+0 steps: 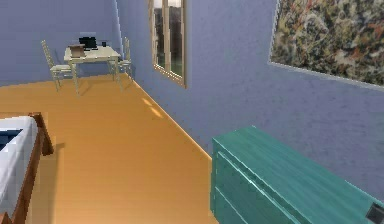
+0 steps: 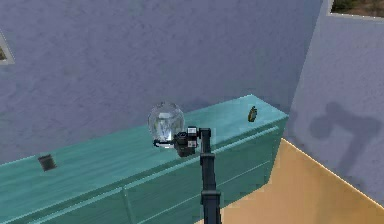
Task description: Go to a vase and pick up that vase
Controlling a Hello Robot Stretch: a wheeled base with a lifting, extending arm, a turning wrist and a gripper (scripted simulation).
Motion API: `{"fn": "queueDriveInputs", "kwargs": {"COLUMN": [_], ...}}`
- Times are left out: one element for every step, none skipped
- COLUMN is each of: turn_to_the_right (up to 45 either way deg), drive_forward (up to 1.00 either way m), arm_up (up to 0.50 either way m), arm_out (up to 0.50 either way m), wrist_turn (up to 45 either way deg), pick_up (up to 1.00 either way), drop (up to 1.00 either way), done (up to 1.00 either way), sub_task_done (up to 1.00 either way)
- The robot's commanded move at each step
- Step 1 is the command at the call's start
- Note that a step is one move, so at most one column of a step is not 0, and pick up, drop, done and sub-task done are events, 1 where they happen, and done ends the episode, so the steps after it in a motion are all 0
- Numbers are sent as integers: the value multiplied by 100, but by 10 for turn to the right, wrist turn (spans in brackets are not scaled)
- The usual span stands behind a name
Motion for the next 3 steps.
{"fn": "queueDriveInputs", "kwargs": {"turn_to_the_right": [0, 0, 0], "drive_forward": [0, 0, 0], "arm_up": [0, 10, 0], "arm_out": [0, 0, 0], "wrist_turn": [0, 0, 0], "pick_up": [100, 0, 0], "drop": [0, 0, 0], "done": [0, 0, 100], "sub_task_done": [0, 0, 0]}}
